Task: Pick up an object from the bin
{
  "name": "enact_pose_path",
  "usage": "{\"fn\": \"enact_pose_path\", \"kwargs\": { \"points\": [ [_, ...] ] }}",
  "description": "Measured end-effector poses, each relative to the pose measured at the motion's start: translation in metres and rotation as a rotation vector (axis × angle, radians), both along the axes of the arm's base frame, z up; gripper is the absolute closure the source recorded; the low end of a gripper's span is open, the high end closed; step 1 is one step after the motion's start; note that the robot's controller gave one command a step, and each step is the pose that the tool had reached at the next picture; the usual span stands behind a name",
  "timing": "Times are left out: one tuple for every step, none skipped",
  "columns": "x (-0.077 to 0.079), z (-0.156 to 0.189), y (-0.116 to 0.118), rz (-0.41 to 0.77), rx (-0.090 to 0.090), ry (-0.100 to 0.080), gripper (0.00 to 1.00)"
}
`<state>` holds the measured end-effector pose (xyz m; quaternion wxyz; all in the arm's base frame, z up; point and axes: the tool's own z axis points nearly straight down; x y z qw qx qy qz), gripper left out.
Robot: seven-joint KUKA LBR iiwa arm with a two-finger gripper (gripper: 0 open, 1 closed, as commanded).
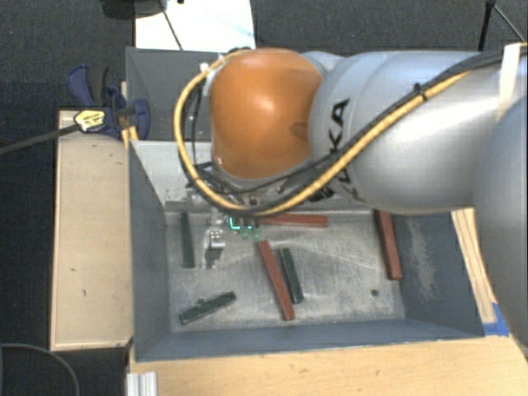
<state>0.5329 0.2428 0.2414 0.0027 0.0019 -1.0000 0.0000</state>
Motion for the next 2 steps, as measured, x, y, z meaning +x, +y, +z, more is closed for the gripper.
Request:
{"fn": "enact_pose_path", "kwargs": {
  "points": [
    [0.002,0.005,-0.001,-0.006,0.002,-0.008,0.00],
    [-0.019,-0.042,-0.021,0.060,0.003,-0.012,0.00]
  ]
}}
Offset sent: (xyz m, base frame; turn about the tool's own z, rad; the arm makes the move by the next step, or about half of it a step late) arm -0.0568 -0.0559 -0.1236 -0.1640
